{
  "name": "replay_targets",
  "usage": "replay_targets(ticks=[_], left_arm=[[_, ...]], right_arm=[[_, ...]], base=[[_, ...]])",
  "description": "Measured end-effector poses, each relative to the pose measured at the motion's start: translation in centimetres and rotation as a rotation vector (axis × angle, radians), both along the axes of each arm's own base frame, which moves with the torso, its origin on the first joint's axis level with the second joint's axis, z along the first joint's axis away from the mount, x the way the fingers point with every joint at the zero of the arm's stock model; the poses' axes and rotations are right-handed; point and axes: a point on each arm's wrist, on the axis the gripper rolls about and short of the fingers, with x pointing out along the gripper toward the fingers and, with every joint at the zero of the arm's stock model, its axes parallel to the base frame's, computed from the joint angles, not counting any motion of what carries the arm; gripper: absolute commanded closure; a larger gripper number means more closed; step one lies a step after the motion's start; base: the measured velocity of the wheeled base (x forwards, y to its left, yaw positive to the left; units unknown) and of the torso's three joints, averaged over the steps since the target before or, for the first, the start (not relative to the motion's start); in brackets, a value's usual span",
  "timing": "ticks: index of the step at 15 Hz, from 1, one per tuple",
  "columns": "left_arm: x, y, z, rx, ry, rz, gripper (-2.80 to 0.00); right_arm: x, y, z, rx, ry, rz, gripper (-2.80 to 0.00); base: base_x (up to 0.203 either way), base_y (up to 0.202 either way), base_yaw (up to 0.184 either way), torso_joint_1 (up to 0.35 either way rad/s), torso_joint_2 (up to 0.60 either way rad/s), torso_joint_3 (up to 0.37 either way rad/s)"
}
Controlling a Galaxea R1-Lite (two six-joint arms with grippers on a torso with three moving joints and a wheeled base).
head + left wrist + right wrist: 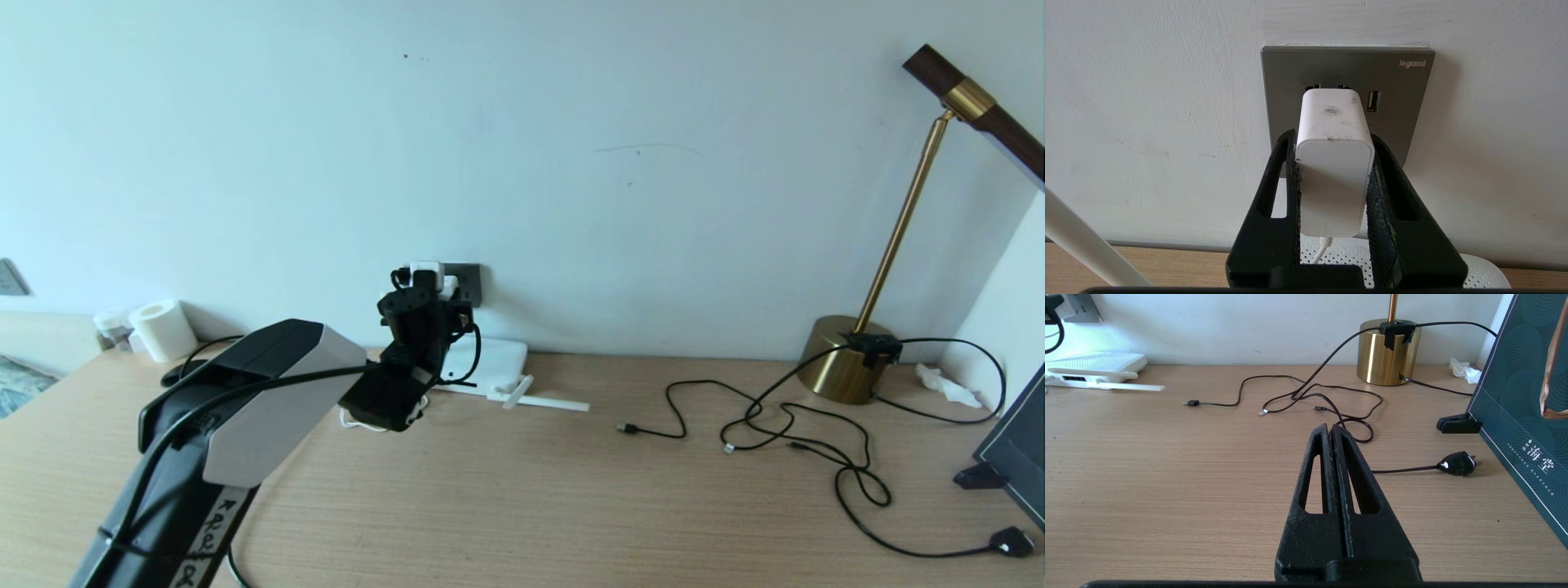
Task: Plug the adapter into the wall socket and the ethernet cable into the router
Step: Plug plug into socket
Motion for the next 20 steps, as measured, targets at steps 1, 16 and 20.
replay_targets(ticks=[1,16,20], left_arm=[[0.05,-0.02,0.09,-0.001,-0.002,0.000,0.00],[-0.01,-0.10,0.24,0.000,-0.001,0.000,0.00],[-0.10,-0.17,0.41,-0.001,-0.004,-0.001,0.00]], right_arm=[[0.00,0.00,0.00,0.000,0.000,0.001,0.00],[0.00,0.00,0.00,0.000,0.000,0.001,0.00],[0.00,0.00,0.00,0.000,0.000,0.000,0.00]], base=[[0.000,0.000,0.000,0.000,0.00,0.000],[0.000,0.000,0.000,0.000,0.00,0.000],[0.000,0.000,0.000,0.000,0.00,0.000]])
